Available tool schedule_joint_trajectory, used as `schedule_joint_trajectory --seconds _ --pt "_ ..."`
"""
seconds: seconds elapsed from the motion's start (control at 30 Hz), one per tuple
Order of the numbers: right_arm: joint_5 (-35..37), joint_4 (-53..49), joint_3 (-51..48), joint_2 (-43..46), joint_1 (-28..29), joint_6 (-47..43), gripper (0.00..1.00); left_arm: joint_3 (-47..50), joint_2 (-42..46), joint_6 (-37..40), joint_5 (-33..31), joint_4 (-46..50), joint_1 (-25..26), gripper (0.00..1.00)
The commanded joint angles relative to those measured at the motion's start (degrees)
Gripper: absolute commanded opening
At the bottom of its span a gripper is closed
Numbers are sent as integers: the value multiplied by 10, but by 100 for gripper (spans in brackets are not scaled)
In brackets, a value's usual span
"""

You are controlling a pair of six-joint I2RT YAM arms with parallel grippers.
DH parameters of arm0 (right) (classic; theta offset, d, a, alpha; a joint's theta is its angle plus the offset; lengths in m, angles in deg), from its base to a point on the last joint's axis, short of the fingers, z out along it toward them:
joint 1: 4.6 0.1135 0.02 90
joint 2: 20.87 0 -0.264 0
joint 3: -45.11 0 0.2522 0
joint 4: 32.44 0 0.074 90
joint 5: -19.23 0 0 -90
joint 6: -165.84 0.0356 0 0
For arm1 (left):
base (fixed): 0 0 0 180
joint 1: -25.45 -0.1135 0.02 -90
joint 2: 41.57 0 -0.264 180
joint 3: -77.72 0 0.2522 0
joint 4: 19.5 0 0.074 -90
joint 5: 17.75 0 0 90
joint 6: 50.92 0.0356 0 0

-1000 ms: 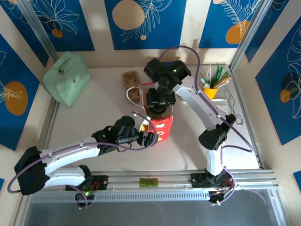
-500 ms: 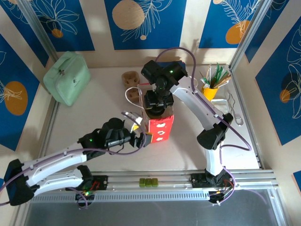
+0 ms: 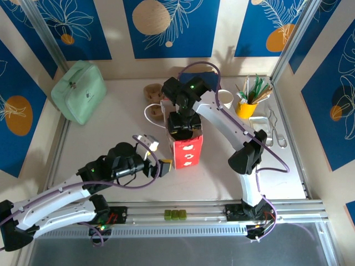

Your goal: Pack the takeout coffee

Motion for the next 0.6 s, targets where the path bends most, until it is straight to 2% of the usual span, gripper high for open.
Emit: schedule_joint_trajectory --seconds 0.0,0.57 --pt "3 -87 -10 10 -3 -8 65 3 0 16 -6 7 5 93" --pt "4 -87 -10 -23 -4 3 65 2 10 17 -24 20 5 94"
